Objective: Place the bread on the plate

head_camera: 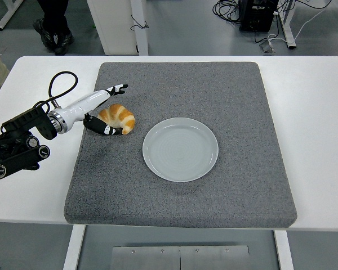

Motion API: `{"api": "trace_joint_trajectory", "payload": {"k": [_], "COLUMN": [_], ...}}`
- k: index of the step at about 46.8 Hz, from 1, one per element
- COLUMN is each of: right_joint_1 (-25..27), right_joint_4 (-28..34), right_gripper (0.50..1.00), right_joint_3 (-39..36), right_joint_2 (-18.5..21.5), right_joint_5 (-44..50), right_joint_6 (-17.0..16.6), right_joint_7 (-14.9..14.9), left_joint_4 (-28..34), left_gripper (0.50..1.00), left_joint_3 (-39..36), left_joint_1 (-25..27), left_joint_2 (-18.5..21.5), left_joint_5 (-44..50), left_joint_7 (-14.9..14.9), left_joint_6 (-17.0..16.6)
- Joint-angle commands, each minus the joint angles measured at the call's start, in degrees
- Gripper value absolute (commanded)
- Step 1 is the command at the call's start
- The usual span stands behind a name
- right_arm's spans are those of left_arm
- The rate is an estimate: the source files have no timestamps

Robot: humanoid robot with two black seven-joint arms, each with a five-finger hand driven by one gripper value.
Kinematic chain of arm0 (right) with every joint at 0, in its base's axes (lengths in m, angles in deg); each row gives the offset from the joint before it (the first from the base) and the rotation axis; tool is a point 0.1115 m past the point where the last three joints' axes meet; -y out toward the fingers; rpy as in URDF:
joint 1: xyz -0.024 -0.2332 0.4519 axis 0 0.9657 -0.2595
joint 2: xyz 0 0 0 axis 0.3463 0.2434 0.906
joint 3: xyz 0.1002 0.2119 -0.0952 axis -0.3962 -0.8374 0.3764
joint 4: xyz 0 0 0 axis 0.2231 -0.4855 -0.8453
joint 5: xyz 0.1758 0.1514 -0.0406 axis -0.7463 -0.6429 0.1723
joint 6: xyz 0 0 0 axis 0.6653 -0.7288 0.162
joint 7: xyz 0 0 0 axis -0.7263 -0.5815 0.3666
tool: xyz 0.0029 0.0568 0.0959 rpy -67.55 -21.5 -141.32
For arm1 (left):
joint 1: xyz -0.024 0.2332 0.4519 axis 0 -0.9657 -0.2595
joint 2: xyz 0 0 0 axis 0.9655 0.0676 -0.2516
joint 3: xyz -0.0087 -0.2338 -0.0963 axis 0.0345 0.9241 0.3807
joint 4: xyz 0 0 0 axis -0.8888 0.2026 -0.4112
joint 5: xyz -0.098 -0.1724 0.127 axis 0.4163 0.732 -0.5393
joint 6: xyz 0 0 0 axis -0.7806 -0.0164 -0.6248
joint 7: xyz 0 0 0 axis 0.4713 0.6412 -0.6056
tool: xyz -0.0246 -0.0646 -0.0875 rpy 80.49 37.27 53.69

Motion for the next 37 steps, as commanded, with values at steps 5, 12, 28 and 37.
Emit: {"api": "trace_joint_trajectory", "payload": {"k": [5, 12, 28, 37], "right_joint_1": [0.00, 0.00, 0.00, 0.00], "right_joint_4": [0.00, 0.00, 0.00, 0.00], "right_gripper": [1.000, 1.000, 1.000, 1.000], "right_joint_3": [0.00, 0.00, 0.00, 0.00], "right_joint_2": [0.00, 0.00, 0.00, 0.00], "right_joint_5": [0.00, 0.00, 0.00, 0.00], "right_joint_6": [0.00, 0.00, 0.00, 0.00], "right_joint_7": [0.03, -0.06, 0.03, -0.06], "left_joint_4": [-1.21, -1.65, -4.82, -4.99], "left_gripper": [0.968, 0.966, 0.951, 0.936], "left_joint_3": [-0.02, -0.02, -0.02, 0.24], "left_joint_1": [-0.08, -0.17, -0.88, -0.79], "left_joint_2": [0.00, -0.71, -3.17, -3.43], "left_joint_5": [0.06, 0.06, 0.15, 0.68], "left_joint_7": [-0.18, -0.18, -0.53, -1.32], "left_joint_6": [-0.03, -0.03, -0.12, -0.38]}}
